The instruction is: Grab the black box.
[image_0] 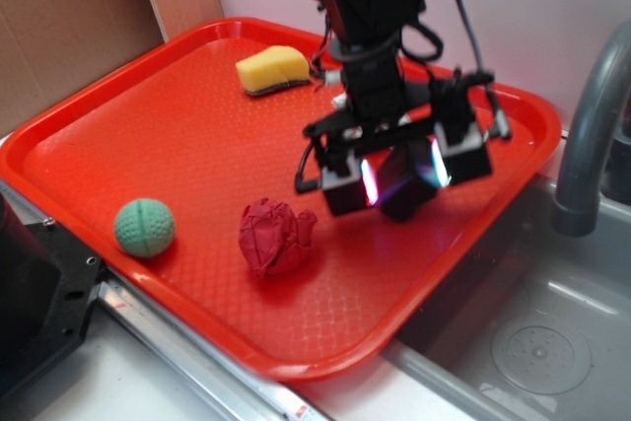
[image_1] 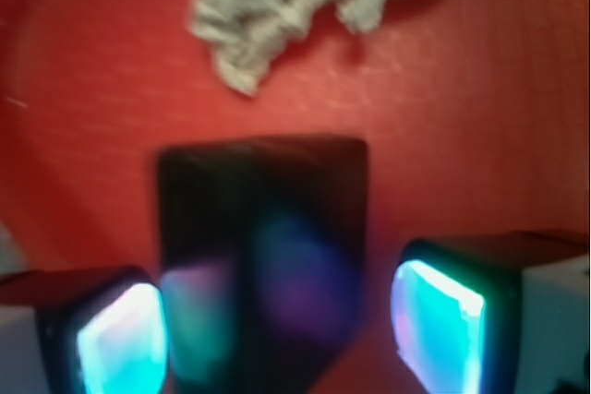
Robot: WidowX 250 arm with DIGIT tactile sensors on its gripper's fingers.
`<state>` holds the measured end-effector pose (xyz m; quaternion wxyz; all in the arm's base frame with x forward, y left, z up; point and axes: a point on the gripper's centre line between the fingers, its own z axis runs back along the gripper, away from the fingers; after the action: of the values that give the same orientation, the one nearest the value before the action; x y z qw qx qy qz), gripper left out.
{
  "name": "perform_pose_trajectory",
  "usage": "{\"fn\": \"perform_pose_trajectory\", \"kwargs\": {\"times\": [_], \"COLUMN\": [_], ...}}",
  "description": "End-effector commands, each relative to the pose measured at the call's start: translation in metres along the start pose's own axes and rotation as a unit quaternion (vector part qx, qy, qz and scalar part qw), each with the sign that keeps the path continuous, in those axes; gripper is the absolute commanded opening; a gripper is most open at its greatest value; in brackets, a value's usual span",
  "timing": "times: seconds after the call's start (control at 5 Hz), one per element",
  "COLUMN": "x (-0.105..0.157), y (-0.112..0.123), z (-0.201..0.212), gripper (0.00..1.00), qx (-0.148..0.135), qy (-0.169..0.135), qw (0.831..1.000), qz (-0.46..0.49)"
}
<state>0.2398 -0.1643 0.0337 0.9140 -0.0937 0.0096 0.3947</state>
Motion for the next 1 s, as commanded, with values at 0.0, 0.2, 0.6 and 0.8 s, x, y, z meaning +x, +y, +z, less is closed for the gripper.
{"fn": "perform_pose_trajectory", "kwargs": {"times": [0.0, 0.2, 0.6, 0.8], "x": [0.018, 0.031, 0.07, 0.08], "y": [0.001, 0.006, 0.05, 0.077], "z": [0.0, -0.001, 0.064, 0.084], "gripper": [0.0, 0.0, 0.0, 0.0], "qx": [0.049, 0.069, 0.003, -0.037], "qy": [-0.022, -0.039, -0.086, -0.092], "qw": [0.998, 0.995, 0.984, 0.986], "qz": [-0.028, -0.067, -0.157, -0.137]}}
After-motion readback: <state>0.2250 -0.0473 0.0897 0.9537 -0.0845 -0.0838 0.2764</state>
